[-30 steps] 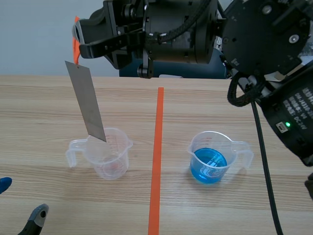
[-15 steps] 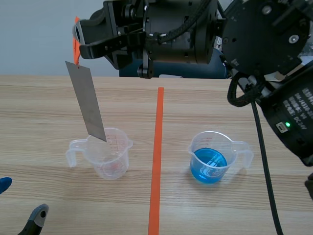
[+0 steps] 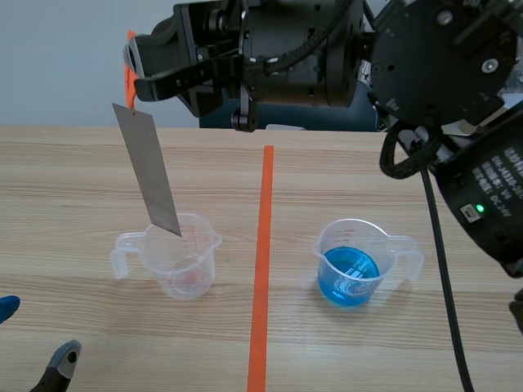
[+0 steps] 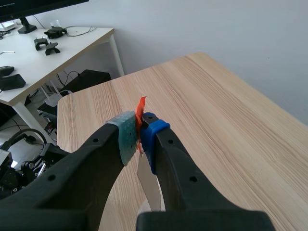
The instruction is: Do the redox reaction experiment. put the plate into the left beaker
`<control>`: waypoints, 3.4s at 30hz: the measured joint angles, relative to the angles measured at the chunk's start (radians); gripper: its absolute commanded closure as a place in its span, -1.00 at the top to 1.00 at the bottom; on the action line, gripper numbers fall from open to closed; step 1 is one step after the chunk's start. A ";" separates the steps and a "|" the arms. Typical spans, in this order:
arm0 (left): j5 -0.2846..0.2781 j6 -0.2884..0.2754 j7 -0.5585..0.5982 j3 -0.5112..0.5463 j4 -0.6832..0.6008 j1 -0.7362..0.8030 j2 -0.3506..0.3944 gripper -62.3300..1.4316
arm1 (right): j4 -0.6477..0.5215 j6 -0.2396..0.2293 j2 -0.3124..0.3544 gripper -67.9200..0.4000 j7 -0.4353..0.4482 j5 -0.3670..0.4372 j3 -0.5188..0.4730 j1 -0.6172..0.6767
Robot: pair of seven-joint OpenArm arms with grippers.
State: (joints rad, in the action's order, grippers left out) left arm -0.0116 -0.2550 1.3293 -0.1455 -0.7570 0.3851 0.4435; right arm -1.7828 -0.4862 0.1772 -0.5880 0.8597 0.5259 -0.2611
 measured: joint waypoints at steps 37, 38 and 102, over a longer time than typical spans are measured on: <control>0.003 0.000 0.000 0.000 0.000 0.000 0.000 0.79 | 0.301 -0.033 -0.004 -0.98 0.198 -0.073 0.000 0.029; 0.003 0.000 0.000 0.000 0.000 0.000 0.000 0.79 | 0.316 -0.034 -0.008 -0.98 0.201 -0.079 0.000 0.029; 0.003 0.000 -0.012 0.000 0.000 0.000 0.000 0.79 | 0.415 -0.052 -0.066 1.00 0.341 -0.216 0.031 0.029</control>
State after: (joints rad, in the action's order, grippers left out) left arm -0.0086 -0.2546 1.3174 -0.1455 -0.7570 0.3851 0.4435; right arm -1.3678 -0.5385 0.1108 -0.2466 0.6434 0.5568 -0.2325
